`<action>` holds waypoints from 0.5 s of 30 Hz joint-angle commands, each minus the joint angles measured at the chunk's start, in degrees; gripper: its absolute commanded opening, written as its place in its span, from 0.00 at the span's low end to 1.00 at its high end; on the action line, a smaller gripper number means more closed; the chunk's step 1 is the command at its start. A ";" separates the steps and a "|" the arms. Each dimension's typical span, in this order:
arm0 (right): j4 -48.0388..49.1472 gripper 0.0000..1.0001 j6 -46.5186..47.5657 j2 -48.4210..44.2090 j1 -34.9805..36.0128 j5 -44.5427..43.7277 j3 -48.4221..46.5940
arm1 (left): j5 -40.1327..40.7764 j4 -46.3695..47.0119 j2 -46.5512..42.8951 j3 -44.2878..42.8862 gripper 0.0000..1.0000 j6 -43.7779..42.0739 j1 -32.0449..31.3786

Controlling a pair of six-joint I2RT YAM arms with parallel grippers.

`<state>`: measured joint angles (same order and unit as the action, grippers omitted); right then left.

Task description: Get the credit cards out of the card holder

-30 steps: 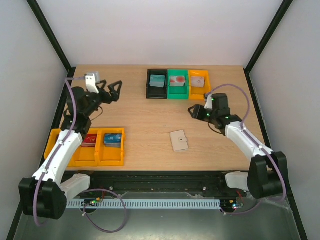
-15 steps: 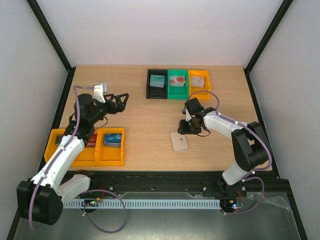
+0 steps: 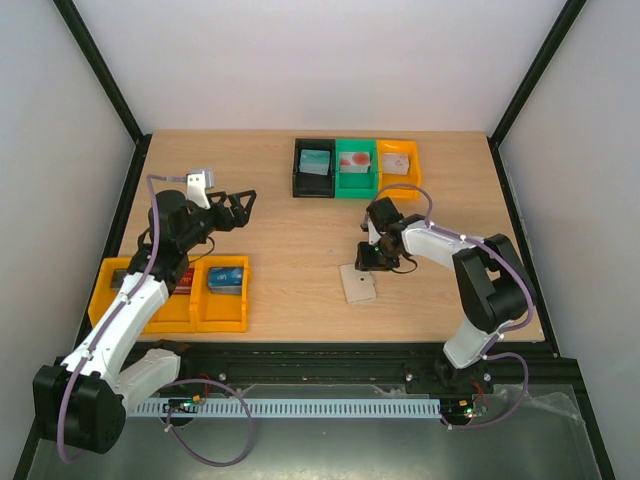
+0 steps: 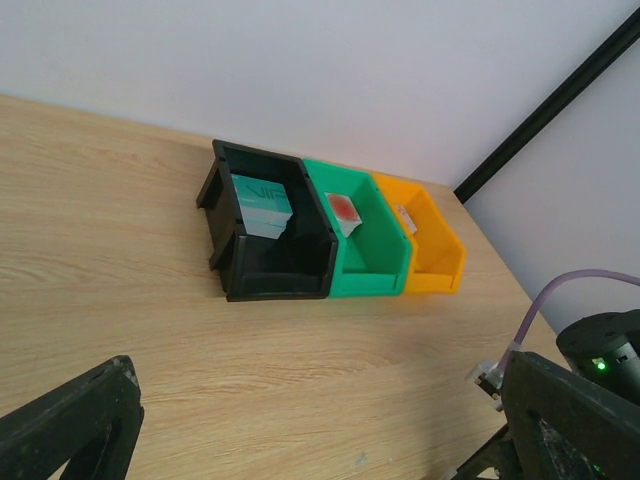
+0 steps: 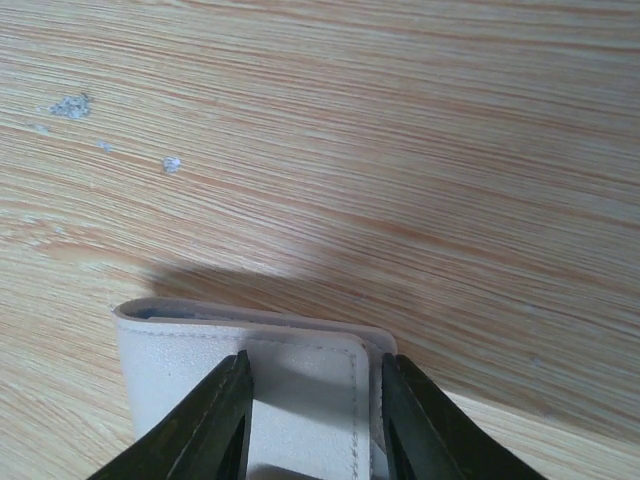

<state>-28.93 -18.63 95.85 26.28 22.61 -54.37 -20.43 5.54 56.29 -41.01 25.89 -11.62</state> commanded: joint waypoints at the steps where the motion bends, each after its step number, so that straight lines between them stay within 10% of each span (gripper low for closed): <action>1: 1.96 0.36 -0.81 2.04 0.30 4.31 1.35 | 0.22 0.20 -0.81 0.33 0.99 -1.03 -0.24; 9: 3.84 0.03 -2.14 2.59 0.18 9.19 2.03 | 0.30 -0.02 -1.06 0.32 0.98 -2.91 -0.29; 15: 5.69 0.02 -3.04 0.09 -0.05 15.90 1.63 | -0.36 -0.02 -1.41 0.49 0.97 -4.32 -0.43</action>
<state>-24.45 -20.67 97.12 26.26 33.21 -53.47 -20.36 5.34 56.07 -41.01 23.29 -11.73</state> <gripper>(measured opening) 0.019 0.975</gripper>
